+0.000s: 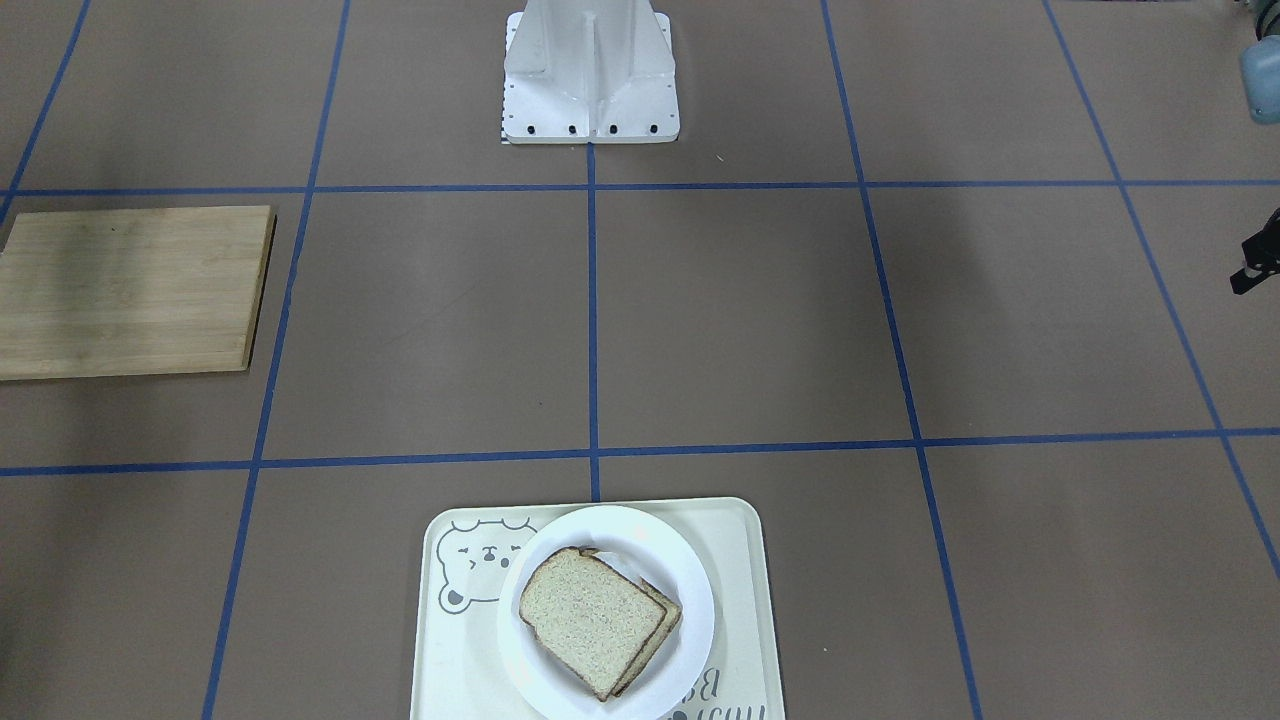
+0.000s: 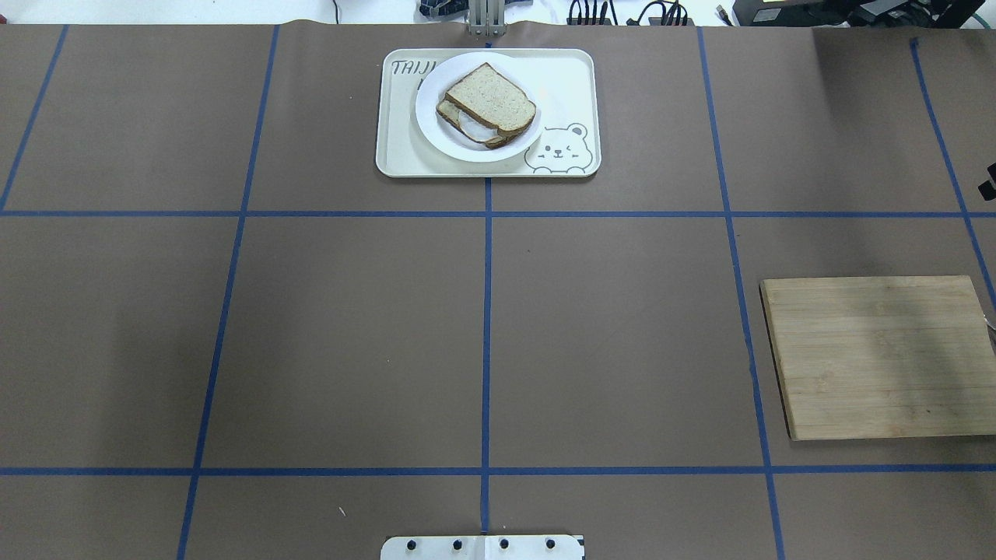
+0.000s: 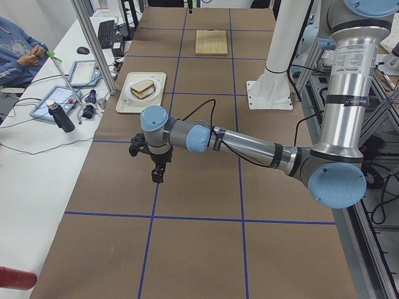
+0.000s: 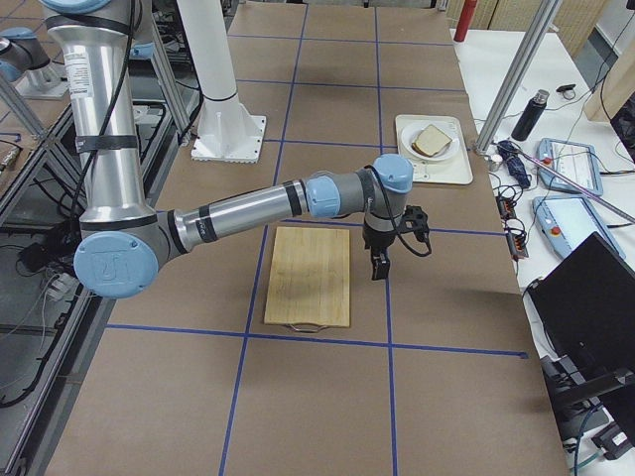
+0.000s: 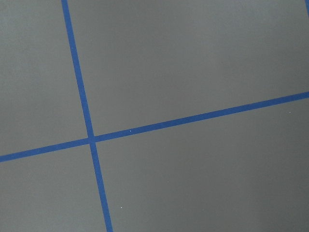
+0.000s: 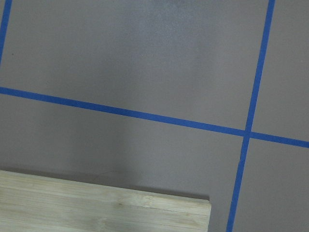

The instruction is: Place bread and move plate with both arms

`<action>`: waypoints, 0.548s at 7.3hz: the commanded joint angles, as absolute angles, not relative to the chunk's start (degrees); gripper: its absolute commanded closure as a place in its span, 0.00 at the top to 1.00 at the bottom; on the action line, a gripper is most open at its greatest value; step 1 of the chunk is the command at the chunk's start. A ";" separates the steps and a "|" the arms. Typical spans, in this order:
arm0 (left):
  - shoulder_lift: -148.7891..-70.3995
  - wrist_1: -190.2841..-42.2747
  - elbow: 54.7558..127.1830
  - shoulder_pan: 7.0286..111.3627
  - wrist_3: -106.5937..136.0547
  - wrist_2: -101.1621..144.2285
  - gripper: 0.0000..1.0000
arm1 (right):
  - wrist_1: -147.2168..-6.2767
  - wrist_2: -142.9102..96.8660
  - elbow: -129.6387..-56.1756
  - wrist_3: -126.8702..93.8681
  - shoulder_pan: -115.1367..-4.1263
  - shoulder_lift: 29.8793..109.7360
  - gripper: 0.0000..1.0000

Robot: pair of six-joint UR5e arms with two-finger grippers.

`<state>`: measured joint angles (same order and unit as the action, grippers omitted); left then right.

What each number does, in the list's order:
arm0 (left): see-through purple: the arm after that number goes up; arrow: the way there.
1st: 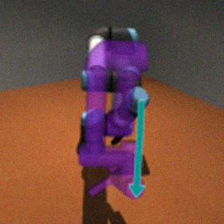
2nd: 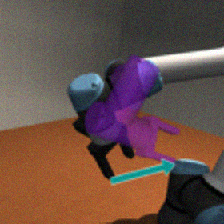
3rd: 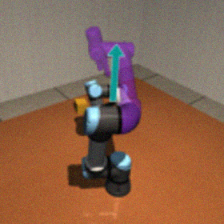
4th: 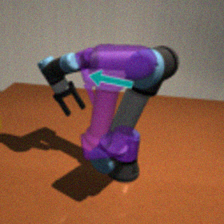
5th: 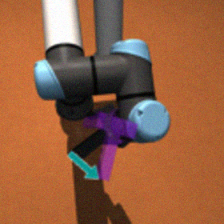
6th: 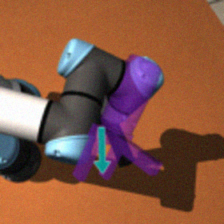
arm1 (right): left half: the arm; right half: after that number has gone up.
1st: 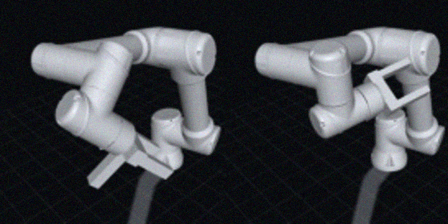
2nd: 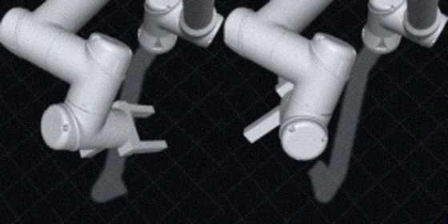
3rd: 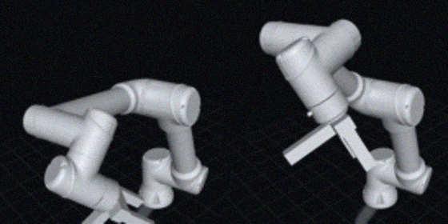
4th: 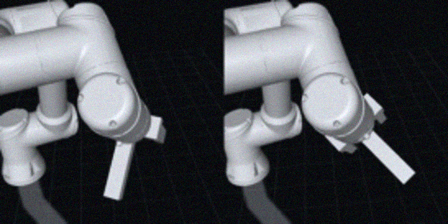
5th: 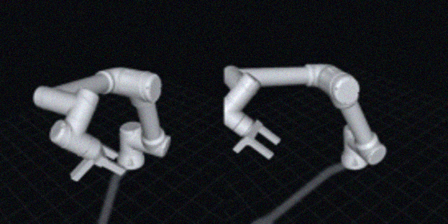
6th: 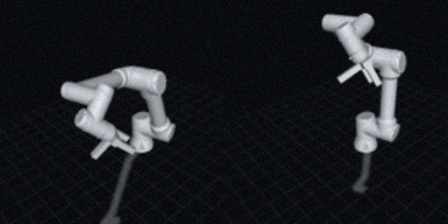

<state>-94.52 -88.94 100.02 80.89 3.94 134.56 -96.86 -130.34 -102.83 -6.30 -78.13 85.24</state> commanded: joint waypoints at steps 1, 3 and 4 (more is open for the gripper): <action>-94.75 -89.12 99.93 80.86 3.43 134.47 0.98 | -96.86 -130.34 -102.92 -6.42 -78.13 85.17 1.00; -94.13 -95.41 98.61 81.03 3.86 133.86 0.98 | -96.86 -130.34 -102.92 -6.42 -78.13 85.08 1.00; -94.13 -95.71 98.79 81.04 3.95 133.94 0.98 | -96.86 -130.34 -102.92 -6.50 -78.13 84.99 1.00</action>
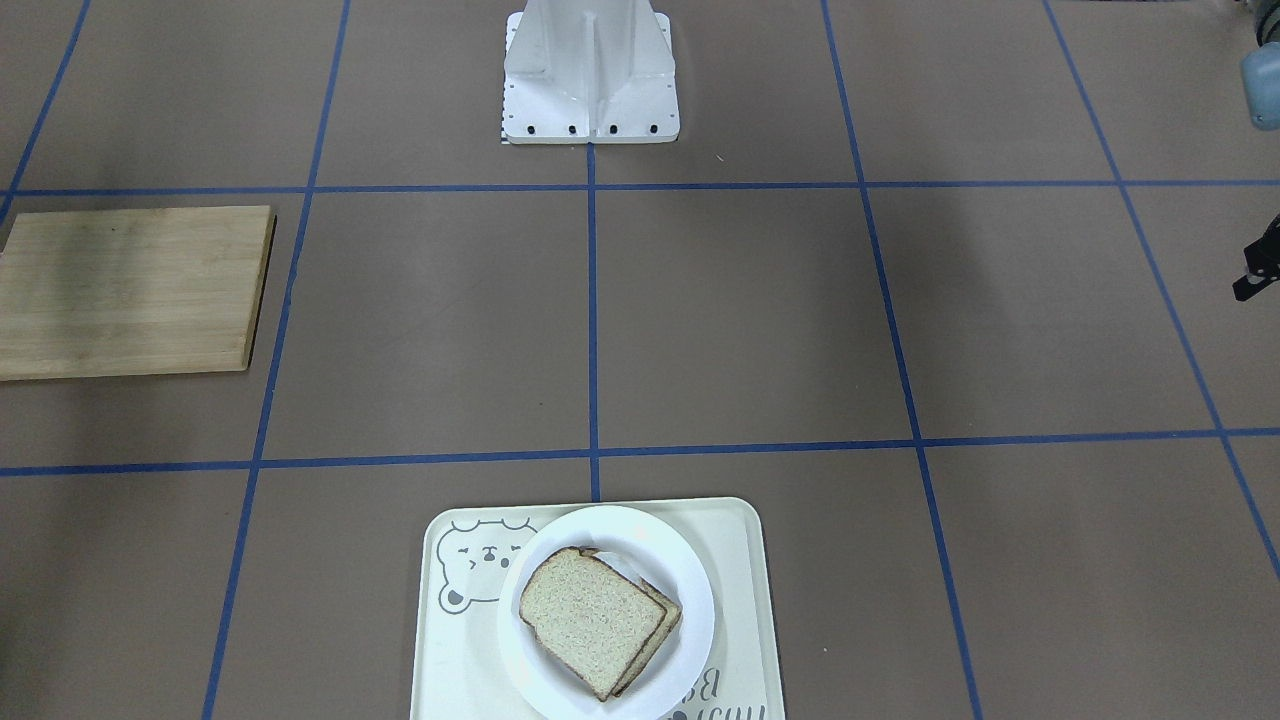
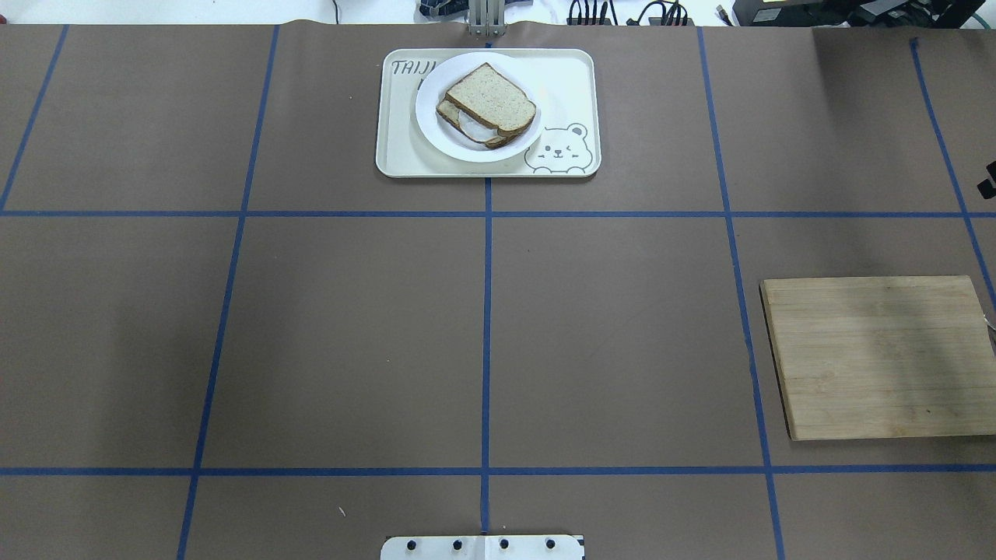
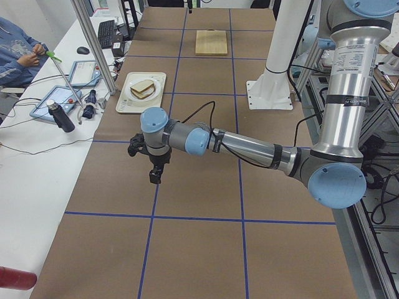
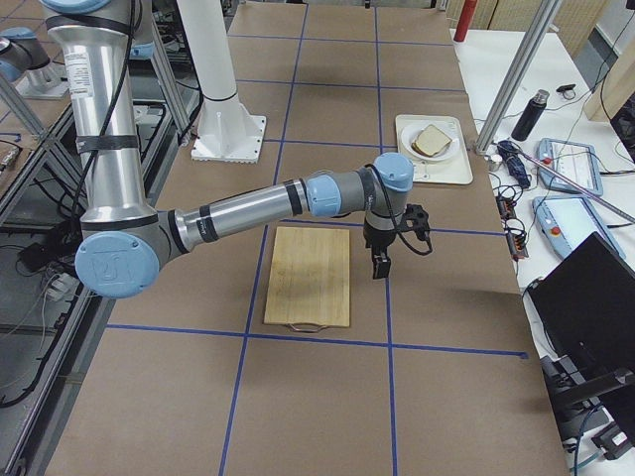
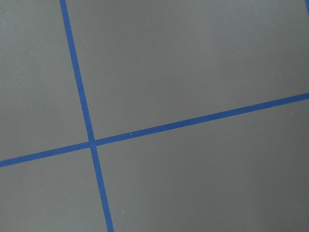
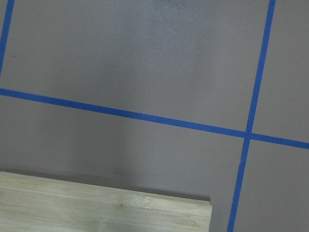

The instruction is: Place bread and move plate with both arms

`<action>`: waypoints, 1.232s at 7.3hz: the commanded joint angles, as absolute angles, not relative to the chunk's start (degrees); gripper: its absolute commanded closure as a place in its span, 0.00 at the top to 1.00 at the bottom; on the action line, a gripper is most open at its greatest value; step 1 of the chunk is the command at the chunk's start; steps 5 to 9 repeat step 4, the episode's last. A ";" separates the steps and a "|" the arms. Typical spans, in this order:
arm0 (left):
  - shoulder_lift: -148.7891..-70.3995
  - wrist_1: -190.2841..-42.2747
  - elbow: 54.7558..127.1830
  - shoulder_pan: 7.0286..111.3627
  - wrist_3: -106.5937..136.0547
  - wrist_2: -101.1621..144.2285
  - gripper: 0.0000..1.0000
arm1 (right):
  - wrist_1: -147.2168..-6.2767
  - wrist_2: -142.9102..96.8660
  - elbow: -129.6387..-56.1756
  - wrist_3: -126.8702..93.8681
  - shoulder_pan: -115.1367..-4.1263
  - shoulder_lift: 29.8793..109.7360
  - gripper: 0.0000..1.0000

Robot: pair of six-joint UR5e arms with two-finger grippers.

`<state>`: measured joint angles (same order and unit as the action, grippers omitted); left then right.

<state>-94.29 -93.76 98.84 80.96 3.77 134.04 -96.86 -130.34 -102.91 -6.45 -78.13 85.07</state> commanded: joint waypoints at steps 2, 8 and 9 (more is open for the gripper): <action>-94.13 -95.63 98.70 81.04 4.04 133.86 0.98 | -96.86 -130.34 -102.92 -6.50 -78.13 84.82 1.00; -93.17 -95.97 97.55 81.12 4.04 133.94 0.98 | -96.86 -130.43 -102.92 -6.59 -78.13 84.64 1.00; -93.17 -95.97 97.55 81.12 4.04 133.94 0.98 | -96.86 -130.43 -102.92 -6.59 -78.13 84.64 1.00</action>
